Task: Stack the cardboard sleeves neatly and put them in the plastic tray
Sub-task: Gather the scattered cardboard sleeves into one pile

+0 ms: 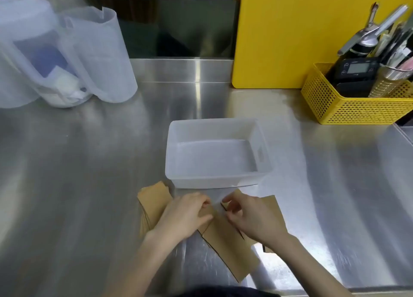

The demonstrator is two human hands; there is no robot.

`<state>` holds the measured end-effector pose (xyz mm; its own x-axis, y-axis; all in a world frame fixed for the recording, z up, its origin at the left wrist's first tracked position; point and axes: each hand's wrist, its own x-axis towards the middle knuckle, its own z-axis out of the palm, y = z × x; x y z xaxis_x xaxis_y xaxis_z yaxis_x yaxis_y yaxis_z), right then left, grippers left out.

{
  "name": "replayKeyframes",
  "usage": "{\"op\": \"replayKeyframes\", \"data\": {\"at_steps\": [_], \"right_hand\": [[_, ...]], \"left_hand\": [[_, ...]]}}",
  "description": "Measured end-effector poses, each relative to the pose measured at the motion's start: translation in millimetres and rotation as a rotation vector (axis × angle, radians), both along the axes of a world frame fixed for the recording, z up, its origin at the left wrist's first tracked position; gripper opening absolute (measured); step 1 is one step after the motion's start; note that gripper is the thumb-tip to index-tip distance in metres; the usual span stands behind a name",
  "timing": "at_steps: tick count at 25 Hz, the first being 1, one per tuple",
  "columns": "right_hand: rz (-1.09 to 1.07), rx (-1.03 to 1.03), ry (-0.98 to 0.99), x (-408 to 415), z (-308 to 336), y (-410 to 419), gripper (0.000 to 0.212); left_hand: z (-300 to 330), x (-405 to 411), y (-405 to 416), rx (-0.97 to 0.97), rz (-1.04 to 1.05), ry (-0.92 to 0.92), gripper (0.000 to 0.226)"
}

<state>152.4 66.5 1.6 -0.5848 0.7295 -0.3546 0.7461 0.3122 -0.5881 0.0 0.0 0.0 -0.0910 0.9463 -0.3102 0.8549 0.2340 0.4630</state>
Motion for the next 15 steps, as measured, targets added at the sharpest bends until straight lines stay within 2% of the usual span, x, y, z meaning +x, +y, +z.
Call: {"op": "replayKeyframes", "data": {"at_steps": [4,8,15], "right_hand": [[0.055,-0.029,-0.095,-2.3,-17.4,-7.1,0.039],[0.078,0.025,-0.164,-1.2,-28.4,-10.1,0.044],[0.092,0.082,-0.243,-9.4,-41.3,-19.1,0.04]], "left_hand": [[-11.0,8.7,0.3,-0.072,-0.085,0.131,0.039],[-19.1,12.1,-0.3,-0.105,-0.068,0.13,0.039],[-24.7,17.0,0.1,-0.116,-0.084,0.172,0.031]]}}
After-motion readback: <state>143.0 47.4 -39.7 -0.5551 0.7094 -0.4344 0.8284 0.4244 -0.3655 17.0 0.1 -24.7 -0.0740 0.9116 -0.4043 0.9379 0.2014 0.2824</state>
